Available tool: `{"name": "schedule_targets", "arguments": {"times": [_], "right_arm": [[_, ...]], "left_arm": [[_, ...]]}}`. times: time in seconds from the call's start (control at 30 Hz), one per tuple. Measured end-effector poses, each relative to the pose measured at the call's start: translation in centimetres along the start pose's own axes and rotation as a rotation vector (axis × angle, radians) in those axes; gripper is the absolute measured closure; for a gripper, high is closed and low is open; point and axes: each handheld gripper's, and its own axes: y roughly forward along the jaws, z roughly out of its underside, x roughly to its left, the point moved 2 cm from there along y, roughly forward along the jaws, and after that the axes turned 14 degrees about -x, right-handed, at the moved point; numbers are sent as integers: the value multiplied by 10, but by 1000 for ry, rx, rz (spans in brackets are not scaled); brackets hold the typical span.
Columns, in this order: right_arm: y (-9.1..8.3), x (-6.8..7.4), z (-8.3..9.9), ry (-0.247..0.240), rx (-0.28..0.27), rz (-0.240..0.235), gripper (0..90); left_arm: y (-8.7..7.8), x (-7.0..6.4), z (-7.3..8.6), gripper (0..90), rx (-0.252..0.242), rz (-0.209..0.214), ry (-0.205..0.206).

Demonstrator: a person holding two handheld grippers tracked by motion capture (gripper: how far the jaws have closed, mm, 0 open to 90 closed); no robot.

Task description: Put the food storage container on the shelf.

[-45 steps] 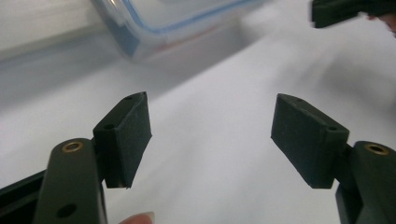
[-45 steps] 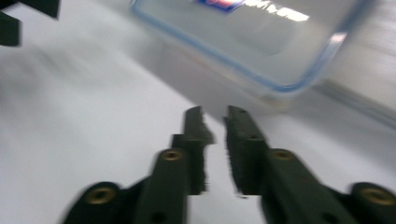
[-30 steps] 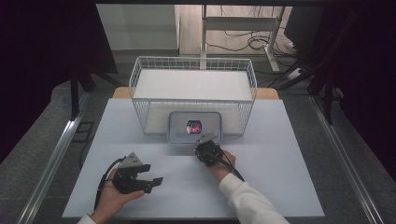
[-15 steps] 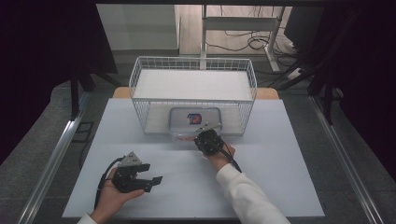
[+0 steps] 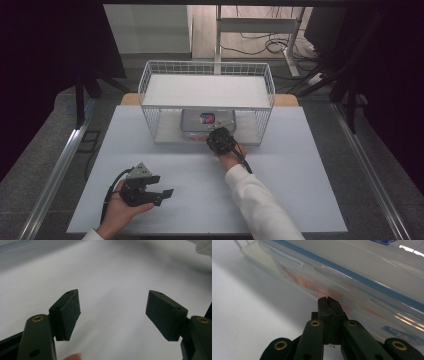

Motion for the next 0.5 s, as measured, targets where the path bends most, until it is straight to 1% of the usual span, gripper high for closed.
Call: {"name": "schedule_targets", "arguments": {"times": [0.2,0.27,0.3,0.33,0.4,0.43,0.47,0.5], "right_arm": [[2,-1,0,7,-4,-1,889],[-4,0,2,10,-6,-17,890],[-9,1,2,23,-13,-37,890],[-15,1,3,21,-18,-54,890],[-32,2,5,6,-20,-67,889],[-32,2,5,6,-20,-67,889],[-42,1,6,-3,-21,-78,889],[-57,1,8,-13,-25,-86,889]], "left_arm": [[0,0,0,271,2,1,1],[-1,1,0,272,-2,-2,-2],[-1,1,0,271,-4,-2,-3],[-2,1,0,272,-5,-3,-3],[-2,1,0,271,-4,-6,-1],[-2,1,0,271,-4,-6,-1],[-2,1,0,271,-2,-9,2],[-2,1,1,272,0,-11,3]]}}
